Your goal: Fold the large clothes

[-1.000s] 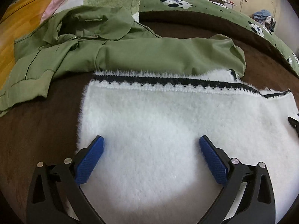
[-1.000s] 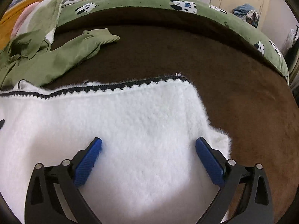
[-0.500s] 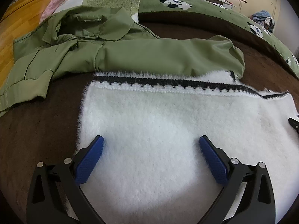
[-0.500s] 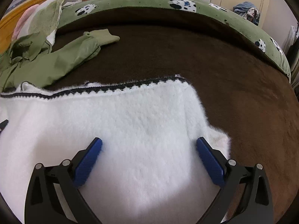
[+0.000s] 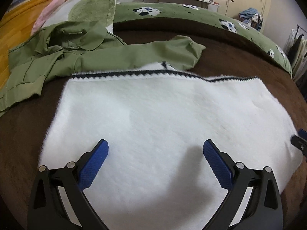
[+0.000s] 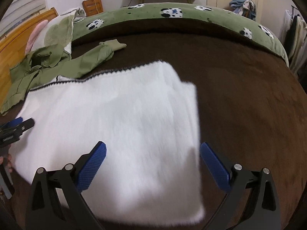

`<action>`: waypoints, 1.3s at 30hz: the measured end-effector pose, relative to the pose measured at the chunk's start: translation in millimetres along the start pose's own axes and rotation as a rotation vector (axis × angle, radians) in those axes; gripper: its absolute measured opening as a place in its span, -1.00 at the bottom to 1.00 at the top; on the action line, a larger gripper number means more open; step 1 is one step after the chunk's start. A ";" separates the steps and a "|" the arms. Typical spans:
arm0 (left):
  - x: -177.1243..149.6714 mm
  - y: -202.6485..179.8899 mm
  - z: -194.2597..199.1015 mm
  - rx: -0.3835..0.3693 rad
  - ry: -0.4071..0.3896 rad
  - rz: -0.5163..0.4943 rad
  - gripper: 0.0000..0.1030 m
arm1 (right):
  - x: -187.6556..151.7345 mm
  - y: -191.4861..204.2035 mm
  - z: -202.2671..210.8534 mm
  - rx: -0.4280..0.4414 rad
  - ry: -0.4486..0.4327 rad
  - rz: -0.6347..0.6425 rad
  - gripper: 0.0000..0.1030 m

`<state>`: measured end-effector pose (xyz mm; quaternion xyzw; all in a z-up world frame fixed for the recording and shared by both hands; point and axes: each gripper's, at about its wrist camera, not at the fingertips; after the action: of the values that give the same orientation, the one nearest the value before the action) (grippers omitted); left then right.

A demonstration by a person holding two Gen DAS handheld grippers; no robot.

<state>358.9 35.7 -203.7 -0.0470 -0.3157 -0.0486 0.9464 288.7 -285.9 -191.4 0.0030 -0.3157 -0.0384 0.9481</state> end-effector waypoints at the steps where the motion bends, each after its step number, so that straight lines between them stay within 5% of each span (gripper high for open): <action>1: -1.7 -4.5 0.1 0.010 -0.001 0.002 0.88 | -4.0 -1.0 2.2 -0.001 0.001 -0.002 0.89; 8: -11.6 -23.5 -8.8 -0.003 0.028 0.040 0.88 | -34.5 -19.8 17.5 0.025 -0.007 -0.099 0.89; 19: -25.7 -30.1 -22.3 0.046 -0.004 -0.001 0.90 | -84.8 -46.5 29.1 0.294 -0.028 -0.481 0.89; 35: -25.5 -27.8 -24.3 0.014 -0.003 -0.010 0.90 | -49.3 -53.3 -27.4 0.360 -0.058 -0.678 0.91; 37: -25.7 -27.7 -24.6 0.013 -0.002 -0.011 0.90 | -43.1 -55.9 -31.8 0.374 -0.076 -0.694 0.76; 39: -25.3 -27.5 -24.9 0.013 0.001 -0.011 0.90 | -38.6 -59.2 -38.9 0.363 -0.048 -0.693 -0.26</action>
<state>350.2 7.0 -237.1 -0.0393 -0.3159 -0.0518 0.9466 276.9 -342.8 -247.4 0.2764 -0.3198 -0.3000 0.8552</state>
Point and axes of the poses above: each gripper's, at about its wrist camera, not at the fingertips, and z roughly against the way its jaws point, y to its left, x to its top, and after that the axes turned 2 degrees about -x, right-handed
